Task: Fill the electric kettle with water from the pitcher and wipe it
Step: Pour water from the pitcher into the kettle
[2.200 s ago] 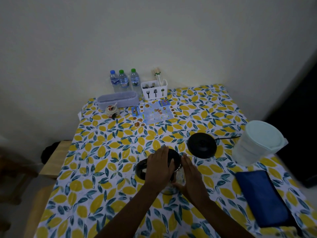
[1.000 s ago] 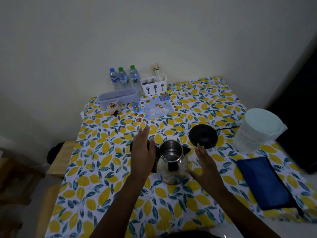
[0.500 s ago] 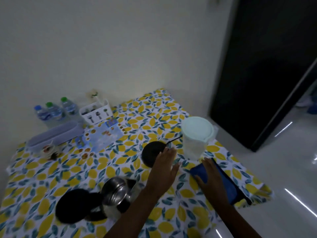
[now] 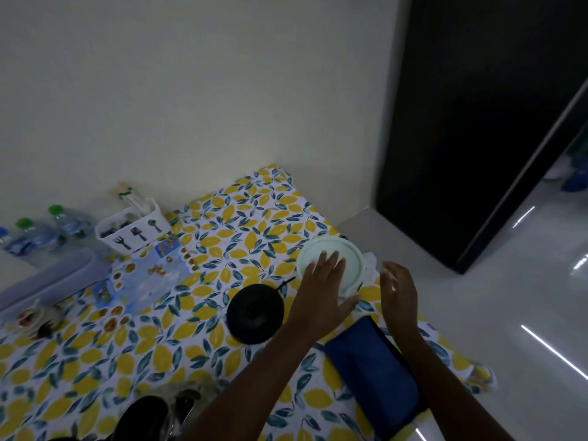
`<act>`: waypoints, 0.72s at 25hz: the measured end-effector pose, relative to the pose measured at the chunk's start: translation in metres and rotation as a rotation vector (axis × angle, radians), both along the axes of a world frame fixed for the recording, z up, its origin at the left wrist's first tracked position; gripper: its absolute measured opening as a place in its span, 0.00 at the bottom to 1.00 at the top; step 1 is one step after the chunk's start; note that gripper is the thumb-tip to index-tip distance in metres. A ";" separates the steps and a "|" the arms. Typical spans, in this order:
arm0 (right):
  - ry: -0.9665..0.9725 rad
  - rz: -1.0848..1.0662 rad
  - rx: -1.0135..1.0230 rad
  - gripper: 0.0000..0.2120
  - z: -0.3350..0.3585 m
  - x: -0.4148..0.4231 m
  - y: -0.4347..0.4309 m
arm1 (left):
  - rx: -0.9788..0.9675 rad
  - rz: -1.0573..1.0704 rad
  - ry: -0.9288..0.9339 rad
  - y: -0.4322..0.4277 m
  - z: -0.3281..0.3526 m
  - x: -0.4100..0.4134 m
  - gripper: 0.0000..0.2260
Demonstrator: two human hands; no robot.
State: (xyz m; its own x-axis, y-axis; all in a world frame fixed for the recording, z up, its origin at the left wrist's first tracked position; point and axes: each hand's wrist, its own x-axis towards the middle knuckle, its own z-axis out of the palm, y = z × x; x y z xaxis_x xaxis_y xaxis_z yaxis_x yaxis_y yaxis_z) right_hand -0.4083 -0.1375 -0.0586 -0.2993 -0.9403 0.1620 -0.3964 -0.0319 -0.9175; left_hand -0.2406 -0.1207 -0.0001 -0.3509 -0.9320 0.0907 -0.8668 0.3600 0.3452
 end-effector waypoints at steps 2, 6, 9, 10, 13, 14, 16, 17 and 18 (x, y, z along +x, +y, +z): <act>-0.072 0.044 0.081 0.21 0.000 0.000 -0.032 | 0.064 0.030 -0.096 -0.013 -0.006 -0.006 0.37; -0.346 0.204 0.393 0.20 -0.015 -0.004 -0.074 | 0.084 0.035 -0.231 -0.017 -0.027 -0.006 0.37; -0.401 0.237 0.501 0.27 -0.028 -0.007 -0.092 | 0.048 0.038 -0.226 -0.019 -0.032 -0.004 0.34; -0.409 0.271 0.510 0.31 -0.030 -0.008 -0.097 | 0.036 0.044 -0.224 -0.020 -0.031 -0.004 0.34; -0.390 0.444 0.526 0.45 -0.038 -0.014 -0.101 | 0.013 0.032 -0.213 -0.021 -0.029 0.001 0.31; -0.384 0.475 0.549 0.47 -0.045 -0.017 -0.099 | 0.008 0.013 -0.222 -0.020 -0.029 0.005 0.31; -0.357 0.496 0.561 0.44 -0.057 -0.023 -0.090 | -0.004 -0.040 -0.253 -0.018 -0.028 0.013 0.31; -0.358 0.494 0.539 0.39 -0.063 -0.024 -0.084 | -0.005 -0.065 -0.266 -0.019 -0.027 0.016 0.32; -0.379 0.482 0.514 0.33 -0.067 -0.024 -0.076 | -0.001 -0.086 -0.281 -0.018 -0.026 0.018 0.32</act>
